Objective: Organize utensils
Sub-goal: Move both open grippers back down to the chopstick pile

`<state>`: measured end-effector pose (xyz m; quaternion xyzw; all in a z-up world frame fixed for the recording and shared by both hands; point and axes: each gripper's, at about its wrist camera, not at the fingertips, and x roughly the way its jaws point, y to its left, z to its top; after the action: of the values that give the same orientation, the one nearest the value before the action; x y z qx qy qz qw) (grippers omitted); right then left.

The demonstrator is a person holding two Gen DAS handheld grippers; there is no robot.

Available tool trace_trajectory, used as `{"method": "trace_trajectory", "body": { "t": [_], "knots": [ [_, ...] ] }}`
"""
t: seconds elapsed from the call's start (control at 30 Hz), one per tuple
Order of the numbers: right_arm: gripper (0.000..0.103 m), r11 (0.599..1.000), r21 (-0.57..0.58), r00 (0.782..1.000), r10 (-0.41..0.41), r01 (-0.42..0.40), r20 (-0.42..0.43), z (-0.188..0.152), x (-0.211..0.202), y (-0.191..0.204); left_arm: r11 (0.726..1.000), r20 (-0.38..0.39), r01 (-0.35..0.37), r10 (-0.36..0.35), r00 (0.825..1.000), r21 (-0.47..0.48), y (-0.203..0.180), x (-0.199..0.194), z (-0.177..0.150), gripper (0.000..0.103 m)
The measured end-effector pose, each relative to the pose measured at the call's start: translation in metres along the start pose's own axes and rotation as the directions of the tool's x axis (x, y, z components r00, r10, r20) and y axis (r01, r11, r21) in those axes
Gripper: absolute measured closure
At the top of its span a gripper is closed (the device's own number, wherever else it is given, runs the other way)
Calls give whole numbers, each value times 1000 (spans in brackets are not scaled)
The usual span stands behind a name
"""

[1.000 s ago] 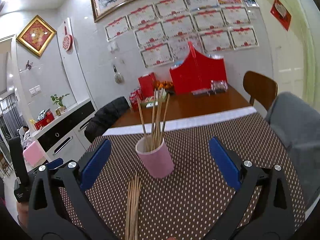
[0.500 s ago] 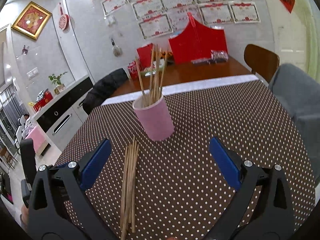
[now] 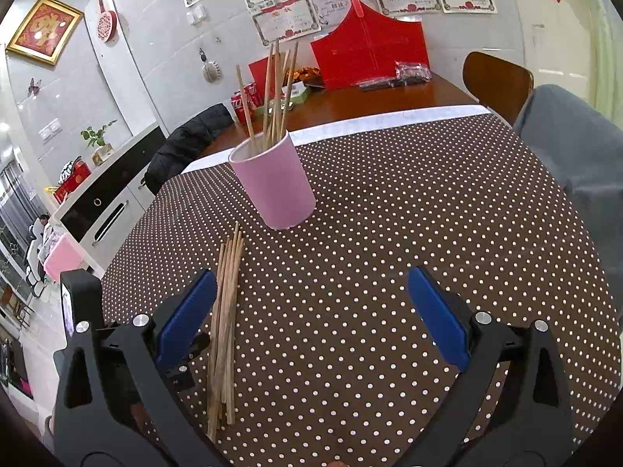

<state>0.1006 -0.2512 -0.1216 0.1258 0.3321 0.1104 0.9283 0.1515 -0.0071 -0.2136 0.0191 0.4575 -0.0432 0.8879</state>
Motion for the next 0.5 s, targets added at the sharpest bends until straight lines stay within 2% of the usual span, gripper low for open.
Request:
{"method": "trace_trajectory", "body": {
  "t": [0.17, 0.43, 0.5],
  "knots": [
    [6, 1000, -4, 1000, 1, -2, -17, -3, 3, 1, 1000, 0, 10, -10, 1000, -15, -4, 3, 7, 17],
    [6, 1000, -24, 999, 11, -12, -42, -6, 9, 5, 999, 29, -33, 34, 999, -26, -7, 5, 9, 17],
    [6, 1000, -25, 999, 11, -12, -47, -7, 9, 5, 999, 12, -48, 48, 999, -23, -4, 8, 8, 17]
  ]
}}
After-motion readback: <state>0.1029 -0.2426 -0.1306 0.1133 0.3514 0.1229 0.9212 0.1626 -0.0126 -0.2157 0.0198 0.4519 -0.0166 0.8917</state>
